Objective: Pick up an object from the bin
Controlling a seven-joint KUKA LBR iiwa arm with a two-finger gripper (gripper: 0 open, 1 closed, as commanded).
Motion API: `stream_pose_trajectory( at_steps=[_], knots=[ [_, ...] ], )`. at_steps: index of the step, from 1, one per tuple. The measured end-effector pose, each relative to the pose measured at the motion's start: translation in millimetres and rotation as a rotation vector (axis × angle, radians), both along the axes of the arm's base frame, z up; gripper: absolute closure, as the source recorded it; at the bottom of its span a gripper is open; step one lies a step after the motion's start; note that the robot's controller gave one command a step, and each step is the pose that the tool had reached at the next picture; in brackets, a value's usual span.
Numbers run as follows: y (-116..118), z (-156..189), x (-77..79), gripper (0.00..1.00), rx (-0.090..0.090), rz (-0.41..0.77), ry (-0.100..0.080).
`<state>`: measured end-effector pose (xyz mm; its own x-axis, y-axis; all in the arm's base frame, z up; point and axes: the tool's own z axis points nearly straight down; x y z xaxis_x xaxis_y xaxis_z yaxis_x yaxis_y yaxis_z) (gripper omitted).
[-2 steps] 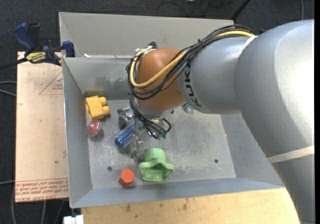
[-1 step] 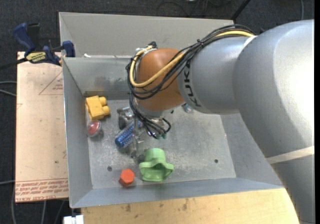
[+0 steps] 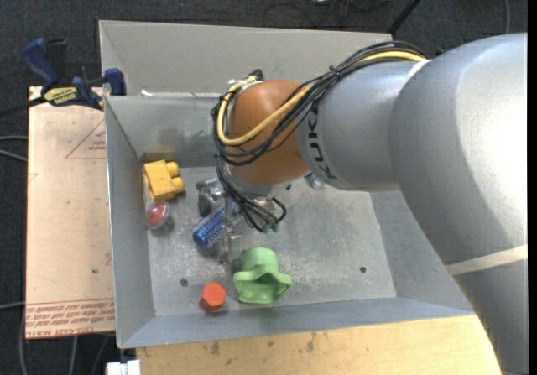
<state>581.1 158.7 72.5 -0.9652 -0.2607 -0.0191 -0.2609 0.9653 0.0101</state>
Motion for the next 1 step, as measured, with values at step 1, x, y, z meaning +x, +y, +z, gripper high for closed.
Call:
stream_pose_trajectory(
  at_steps=[1],
  knots=[
    [0.4,0.1,0.4,0.0,0.003,-0.003,-0.001]
  ],
)
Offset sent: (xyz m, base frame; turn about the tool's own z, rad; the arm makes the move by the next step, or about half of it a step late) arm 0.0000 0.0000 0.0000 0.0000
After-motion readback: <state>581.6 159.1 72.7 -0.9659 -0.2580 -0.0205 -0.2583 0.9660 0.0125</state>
